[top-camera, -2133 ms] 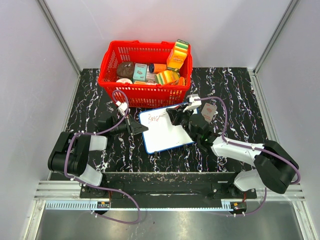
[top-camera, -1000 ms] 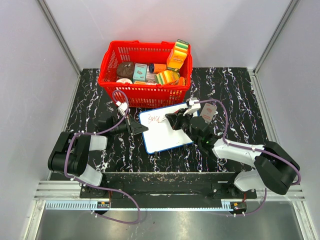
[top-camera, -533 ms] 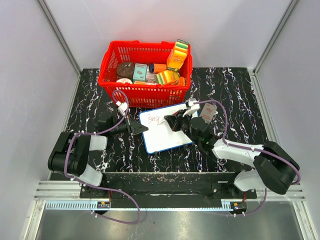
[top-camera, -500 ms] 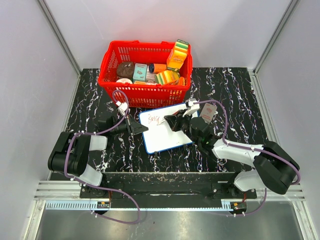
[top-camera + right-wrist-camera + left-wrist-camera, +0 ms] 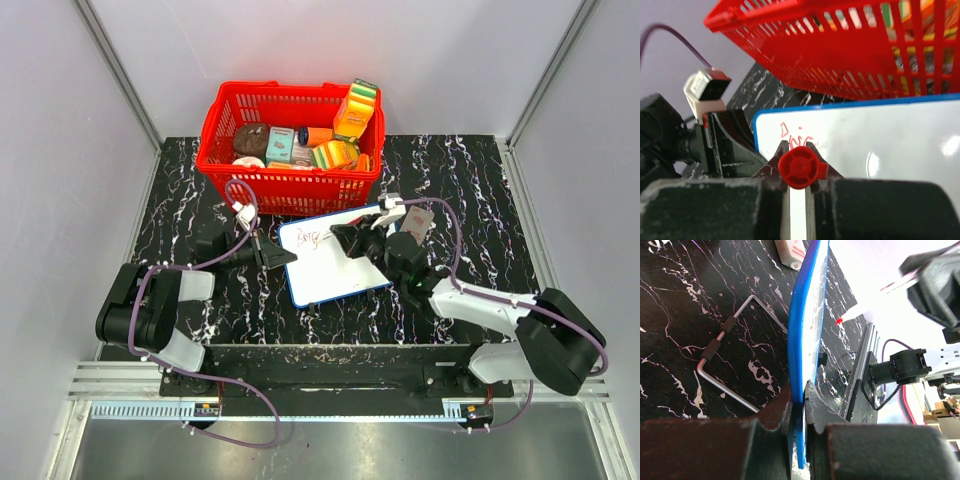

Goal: Write a sentence on the whiteboard

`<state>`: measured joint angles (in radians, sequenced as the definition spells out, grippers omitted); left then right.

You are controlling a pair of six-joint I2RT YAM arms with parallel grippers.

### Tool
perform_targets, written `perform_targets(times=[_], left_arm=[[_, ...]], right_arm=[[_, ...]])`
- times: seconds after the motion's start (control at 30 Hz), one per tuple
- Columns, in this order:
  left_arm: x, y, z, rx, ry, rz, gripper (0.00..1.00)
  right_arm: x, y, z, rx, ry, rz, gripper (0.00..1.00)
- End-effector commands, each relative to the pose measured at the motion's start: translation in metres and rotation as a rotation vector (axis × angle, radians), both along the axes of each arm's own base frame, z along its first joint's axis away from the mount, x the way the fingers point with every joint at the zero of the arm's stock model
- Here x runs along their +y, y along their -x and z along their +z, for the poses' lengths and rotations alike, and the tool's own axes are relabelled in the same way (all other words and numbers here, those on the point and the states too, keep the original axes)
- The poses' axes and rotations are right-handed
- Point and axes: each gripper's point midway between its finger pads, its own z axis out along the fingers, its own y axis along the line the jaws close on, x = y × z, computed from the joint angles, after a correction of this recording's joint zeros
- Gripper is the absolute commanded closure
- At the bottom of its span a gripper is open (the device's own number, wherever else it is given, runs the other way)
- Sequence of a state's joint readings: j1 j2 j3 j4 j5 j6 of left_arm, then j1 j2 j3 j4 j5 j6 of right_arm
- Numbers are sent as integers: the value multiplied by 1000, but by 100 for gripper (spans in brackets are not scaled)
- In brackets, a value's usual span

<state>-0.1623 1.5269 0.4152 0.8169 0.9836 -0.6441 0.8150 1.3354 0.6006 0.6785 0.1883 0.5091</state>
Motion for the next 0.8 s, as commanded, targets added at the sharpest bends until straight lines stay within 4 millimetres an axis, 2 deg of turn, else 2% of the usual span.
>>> perform_targets(times=[0.0,0.27,0.47,0.77], left_arm=[[0,-12,-2,-97,-58,25,100],[1,-12,-3,-95,-59,25,100],[0,-12,-2,-97,-58,25,100],[0,-11,-3,-94,-59,23,100]], right_arm=[[-16,-10,50,-84,-119,-43,100],[-26,-27,58,-123,-27,-99,100],[-24,-32,63,-142,2,-102,100],[-17,-44,55,-133,39,-112,100]])
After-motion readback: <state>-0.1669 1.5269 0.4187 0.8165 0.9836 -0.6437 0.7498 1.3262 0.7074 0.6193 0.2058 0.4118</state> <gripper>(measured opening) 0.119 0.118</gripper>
